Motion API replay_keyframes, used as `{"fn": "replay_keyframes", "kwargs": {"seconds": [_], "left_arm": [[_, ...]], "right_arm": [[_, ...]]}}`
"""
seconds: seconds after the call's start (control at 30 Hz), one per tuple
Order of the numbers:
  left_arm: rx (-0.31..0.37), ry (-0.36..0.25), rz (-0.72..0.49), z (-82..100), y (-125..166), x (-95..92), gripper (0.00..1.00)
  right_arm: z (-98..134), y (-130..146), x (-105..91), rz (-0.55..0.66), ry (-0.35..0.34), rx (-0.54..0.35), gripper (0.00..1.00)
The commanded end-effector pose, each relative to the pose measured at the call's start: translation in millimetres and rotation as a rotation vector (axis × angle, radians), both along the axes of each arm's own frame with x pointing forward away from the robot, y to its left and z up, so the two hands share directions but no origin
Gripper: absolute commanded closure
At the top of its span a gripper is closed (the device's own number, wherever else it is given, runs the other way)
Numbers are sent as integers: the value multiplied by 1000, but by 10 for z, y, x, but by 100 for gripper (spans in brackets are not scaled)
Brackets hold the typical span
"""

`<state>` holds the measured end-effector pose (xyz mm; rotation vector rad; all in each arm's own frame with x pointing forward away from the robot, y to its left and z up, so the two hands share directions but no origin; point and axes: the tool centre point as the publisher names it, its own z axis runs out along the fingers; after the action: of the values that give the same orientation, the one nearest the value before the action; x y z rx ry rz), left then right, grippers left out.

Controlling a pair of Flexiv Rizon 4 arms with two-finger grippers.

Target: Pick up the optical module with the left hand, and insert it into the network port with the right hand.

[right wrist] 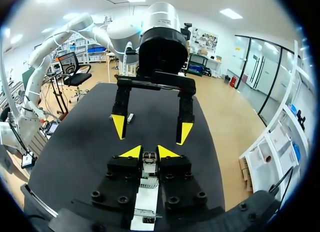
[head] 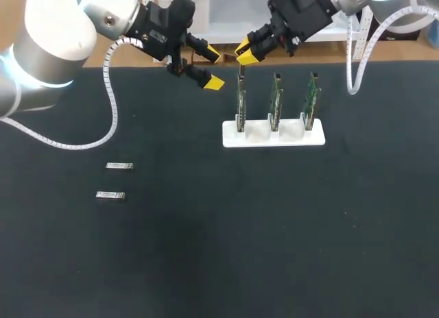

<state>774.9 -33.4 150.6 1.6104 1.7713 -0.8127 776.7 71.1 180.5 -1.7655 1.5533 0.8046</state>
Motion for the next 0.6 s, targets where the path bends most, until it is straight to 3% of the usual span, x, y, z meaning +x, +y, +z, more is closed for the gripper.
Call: {"fn": "replay_keyframes", "kwargs": {"seconds": [0.03,0.6], "left_arm": [[5,4,-3,9,-5,22,0],[5,4,-3,9,-5,22,0]], "right_arm": [[-1,1,21,1,3,0,100],[16,-4,37,-9,-4,10,100]]}}
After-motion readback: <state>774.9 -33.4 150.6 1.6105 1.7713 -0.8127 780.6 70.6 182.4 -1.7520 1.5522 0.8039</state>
